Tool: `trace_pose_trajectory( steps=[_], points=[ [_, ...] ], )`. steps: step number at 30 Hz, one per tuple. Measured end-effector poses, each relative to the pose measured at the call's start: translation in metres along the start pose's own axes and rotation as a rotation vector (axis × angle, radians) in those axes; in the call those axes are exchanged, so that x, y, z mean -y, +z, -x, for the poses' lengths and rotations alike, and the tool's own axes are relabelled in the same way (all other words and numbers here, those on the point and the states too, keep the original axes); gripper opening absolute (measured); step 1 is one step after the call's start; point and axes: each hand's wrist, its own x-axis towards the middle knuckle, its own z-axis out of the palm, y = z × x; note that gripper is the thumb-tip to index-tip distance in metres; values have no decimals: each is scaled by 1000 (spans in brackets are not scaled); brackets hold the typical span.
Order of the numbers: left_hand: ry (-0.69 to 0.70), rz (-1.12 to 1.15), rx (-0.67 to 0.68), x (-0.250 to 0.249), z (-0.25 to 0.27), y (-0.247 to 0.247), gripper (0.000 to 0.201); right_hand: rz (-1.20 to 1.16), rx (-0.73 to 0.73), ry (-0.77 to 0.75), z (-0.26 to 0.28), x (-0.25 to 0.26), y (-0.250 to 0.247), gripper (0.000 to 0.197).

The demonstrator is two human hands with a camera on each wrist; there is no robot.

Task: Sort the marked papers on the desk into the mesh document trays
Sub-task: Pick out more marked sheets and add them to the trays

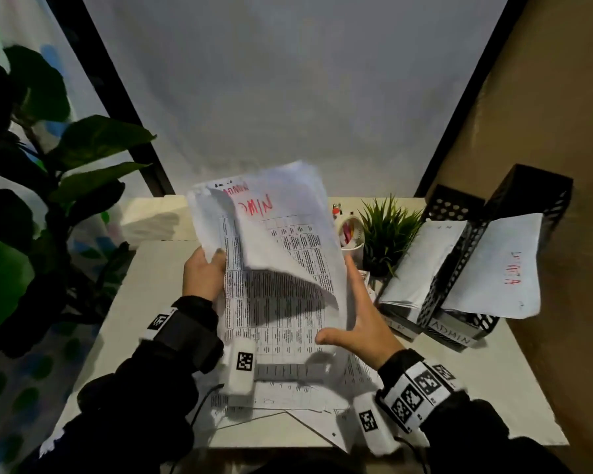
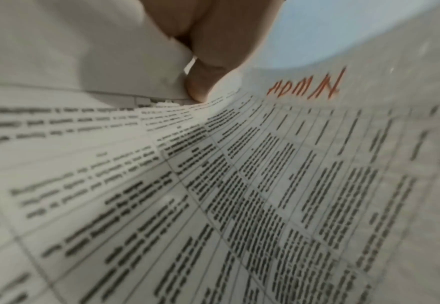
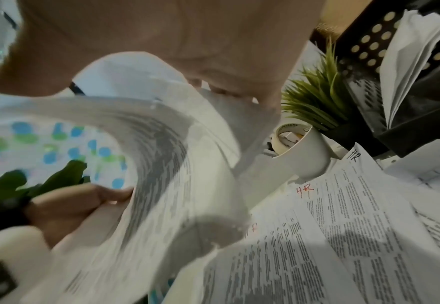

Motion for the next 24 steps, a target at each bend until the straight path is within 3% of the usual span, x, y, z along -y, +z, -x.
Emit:
trace_pose_trajectory(
  steps=[2,6,8,12,15,19,21,24],
  points=[
    [40,-13,18,-6,5,4,22,32,-43,-18,-2,0,3,110],
    [208,-33,113,-18,28,14,13,-24,-333,-9,-21,1,3,49],
    [248,-39,131,-12,36,15,14,-120,-421,40,-25,4,1,31],
    [130,-70,164,18,52,18,50,-342,-413,171,-12,0,2,41],
    [-89,-144,160,52,64,25,39,-458,-359,330,6,-13,10,43],
    [-268,-98,144,69,78,42,21,-494,-385,459,18,-24,18,25],
    [-259,-68,219,60,78,48,26,-514,-394,438,17,-19,6,23],
    [-136,-231,444,36,77,57,6,-384,-369,364,20,-7,-27,17]
  ],
)
